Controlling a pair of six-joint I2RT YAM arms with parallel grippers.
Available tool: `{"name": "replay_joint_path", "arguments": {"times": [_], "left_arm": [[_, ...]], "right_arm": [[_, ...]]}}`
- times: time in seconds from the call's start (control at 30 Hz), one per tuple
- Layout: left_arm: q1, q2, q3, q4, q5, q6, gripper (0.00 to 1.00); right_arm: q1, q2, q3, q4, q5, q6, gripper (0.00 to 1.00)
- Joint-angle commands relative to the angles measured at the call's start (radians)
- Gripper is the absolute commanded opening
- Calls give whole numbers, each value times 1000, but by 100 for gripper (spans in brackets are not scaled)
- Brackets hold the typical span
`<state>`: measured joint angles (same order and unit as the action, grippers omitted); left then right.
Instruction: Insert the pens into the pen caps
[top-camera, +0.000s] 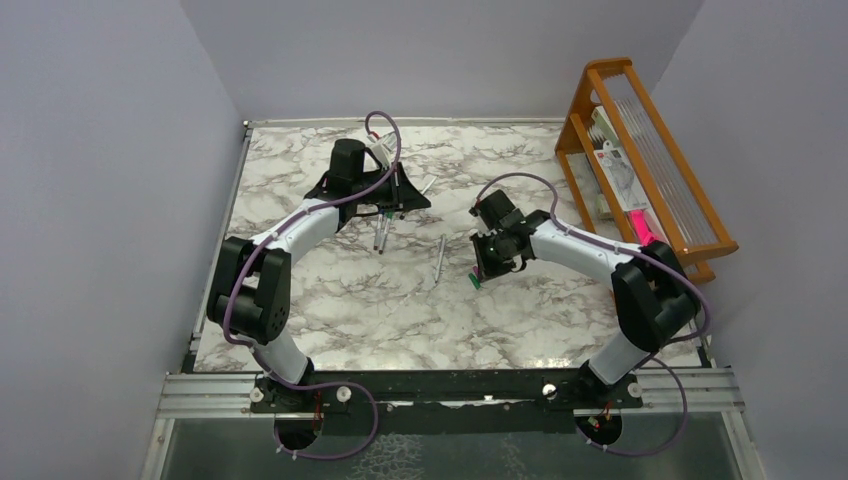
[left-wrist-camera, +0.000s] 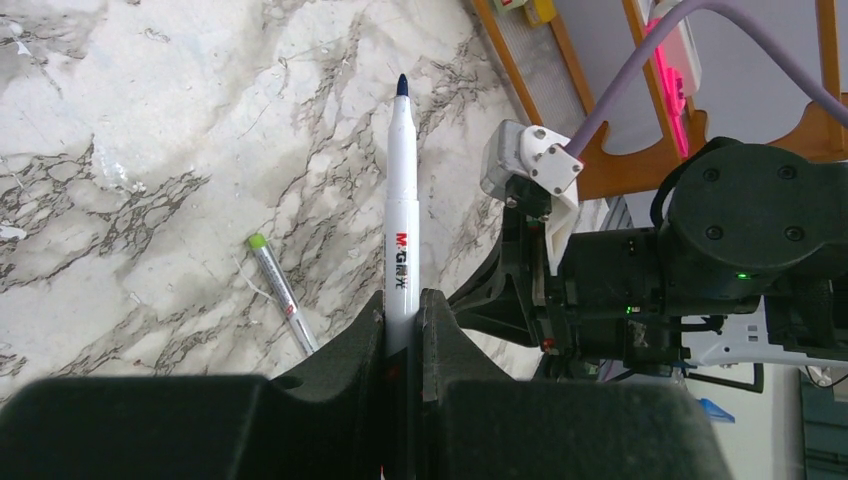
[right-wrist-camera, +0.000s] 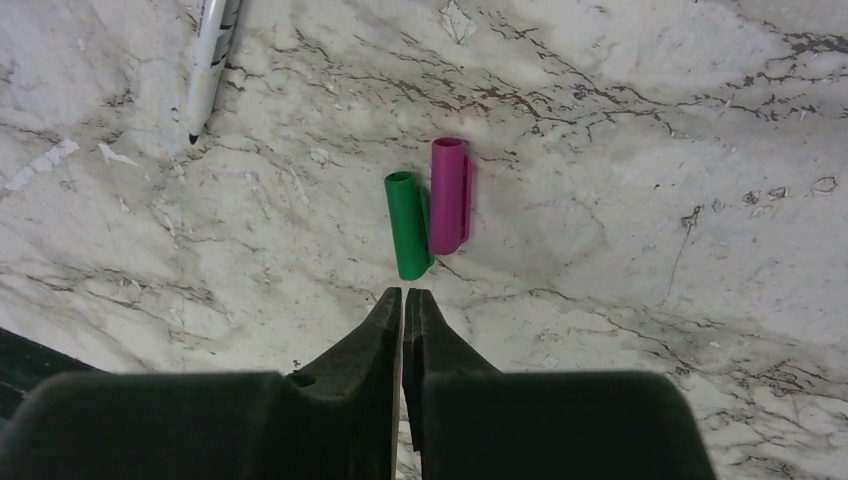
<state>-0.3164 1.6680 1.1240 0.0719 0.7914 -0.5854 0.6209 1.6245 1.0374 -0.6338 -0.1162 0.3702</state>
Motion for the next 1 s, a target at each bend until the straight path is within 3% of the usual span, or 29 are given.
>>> {"name": "replay_joint_path", "arguments": {"times": [0.0, 0.17, 0.97], "left_arm": [[-4, -14, 4, 8, 12, 9, 0], [-4, -20, -5, 0, 10, 17, 0], [-3, -11, -13, -12, 15, 24, 0]], "right_arm": [[2, 33, 25, 36, 17, 4, 8], [2, 56, 28, 39, 41, 15, 1], [2, 130, 80, -11, 137, 25, 1]]}}
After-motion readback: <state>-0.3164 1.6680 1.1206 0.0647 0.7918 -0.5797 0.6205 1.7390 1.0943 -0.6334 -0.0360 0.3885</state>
